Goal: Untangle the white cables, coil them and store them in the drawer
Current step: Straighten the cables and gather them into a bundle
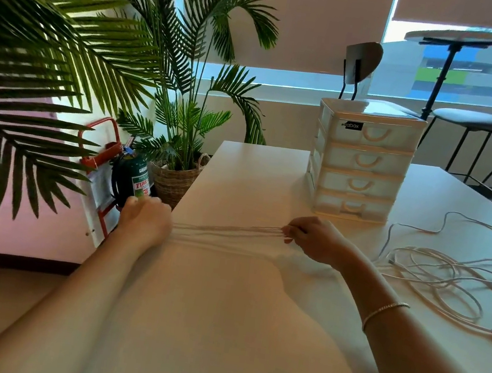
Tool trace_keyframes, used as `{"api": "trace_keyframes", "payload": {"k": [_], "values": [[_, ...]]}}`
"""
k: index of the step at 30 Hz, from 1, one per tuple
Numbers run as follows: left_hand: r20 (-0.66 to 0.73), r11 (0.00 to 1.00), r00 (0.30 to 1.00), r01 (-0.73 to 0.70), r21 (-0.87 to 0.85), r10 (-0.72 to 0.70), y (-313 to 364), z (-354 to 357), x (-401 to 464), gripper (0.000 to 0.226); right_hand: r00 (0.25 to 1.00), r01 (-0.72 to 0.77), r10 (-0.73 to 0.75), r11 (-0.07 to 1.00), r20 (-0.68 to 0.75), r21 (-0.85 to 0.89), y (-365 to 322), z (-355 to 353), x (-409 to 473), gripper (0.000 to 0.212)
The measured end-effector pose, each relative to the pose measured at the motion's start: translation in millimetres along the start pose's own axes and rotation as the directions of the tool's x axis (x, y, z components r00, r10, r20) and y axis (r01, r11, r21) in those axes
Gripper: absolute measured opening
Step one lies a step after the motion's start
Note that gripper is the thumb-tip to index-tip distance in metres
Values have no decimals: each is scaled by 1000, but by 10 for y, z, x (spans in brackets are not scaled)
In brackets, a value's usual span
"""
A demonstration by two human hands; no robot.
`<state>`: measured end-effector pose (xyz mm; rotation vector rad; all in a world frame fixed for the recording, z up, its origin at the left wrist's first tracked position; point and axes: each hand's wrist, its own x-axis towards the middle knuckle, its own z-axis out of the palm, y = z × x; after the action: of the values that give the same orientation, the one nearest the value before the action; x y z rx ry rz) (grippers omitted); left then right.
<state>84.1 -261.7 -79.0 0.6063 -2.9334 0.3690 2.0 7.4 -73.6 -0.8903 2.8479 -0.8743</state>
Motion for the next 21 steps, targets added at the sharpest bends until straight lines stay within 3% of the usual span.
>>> {"api": "trace_keyframes", "payload": {"k": [1,3,5,7,12,16,21], "values": [[-6,998,999,-47,-31,47,114,-60,-16,35,1000,3,-3,1000,-5,-1,-6,-3,4,29],[-53,944,981,-193,-266,186,433,-176,-41,34,1000,12,-11,1000,-11,4,-28,-11,9,29],[-101,795,950,-304,-525,297,818,-284,-89,33,1000,16,-16,1000,-5,-11,-44,-13,3,29],[-82,698,924,-338,-631,373,1145,-346,-122,34,1000,12,-12,999,2,-31,-37,-21,-18,29],[32,638,897,-288,-714,441,1398,-215,-105,38,991,-25,26,1000,128,-8,36,-78,-69,27],[-15,641,896,-329,-693,443,1393,-132,-114,34,939,-170,93,963,330,211,124,-210,-90,21],[-63,602,889,-359,-713,454,1396,-128,-105,27,941,-184,100,953,322,241,266,-314,-105,21]]}}
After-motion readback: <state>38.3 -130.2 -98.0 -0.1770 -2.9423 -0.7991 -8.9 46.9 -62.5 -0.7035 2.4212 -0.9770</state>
